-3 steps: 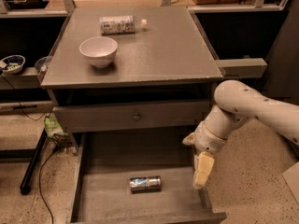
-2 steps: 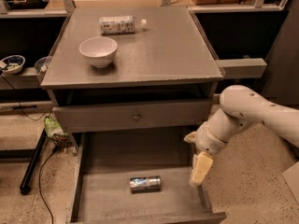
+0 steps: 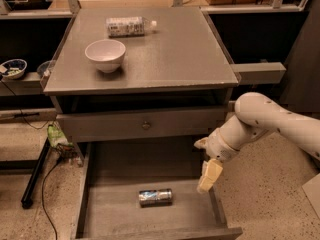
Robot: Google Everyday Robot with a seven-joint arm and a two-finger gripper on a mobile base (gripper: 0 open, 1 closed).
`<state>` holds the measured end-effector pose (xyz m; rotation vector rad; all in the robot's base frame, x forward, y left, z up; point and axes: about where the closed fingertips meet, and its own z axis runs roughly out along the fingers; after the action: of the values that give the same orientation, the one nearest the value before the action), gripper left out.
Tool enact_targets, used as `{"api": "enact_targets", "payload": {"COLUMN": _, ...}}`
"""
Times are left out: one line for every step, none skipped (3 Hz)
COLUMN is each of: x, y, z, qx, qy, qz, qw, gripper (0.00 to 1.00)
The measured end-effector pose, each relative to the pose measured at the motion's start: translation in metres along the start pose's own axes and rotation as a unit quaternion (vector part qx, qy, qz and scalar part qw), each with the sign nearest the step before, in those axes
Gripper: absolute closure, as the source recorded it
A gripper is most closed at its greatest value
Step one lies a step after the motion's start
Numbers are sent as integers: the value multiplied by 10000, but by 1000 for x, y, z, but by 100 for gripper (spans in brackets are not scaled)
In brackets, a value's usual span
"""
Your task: Pick redbull can from middle drawer and place on counter
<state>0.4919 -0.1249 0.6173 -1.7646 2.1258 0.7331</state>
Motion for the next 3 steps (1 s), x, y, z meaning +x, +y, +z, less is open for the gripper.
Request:
{"api": "enact_targets", "payload": {"x": 8, "y": 2, "z": 21, "qx": 149, "qy": 268, "qz": -23, "qw": 9995, "gripper": 0}}
{"api": "enact_targets", "payload": {"x": 22, "y": 1, "z": 64, "qx": 263, "qy": 618, "qz": -21, "qw": 9977, "gripper": 0}}
{"api": "enact_targets", "payload": {"x": 22, "y": 1, "z": 64, "qx": 262, "qy": 616, "qz": -21, "qw": 9978, "gripper": 0}}
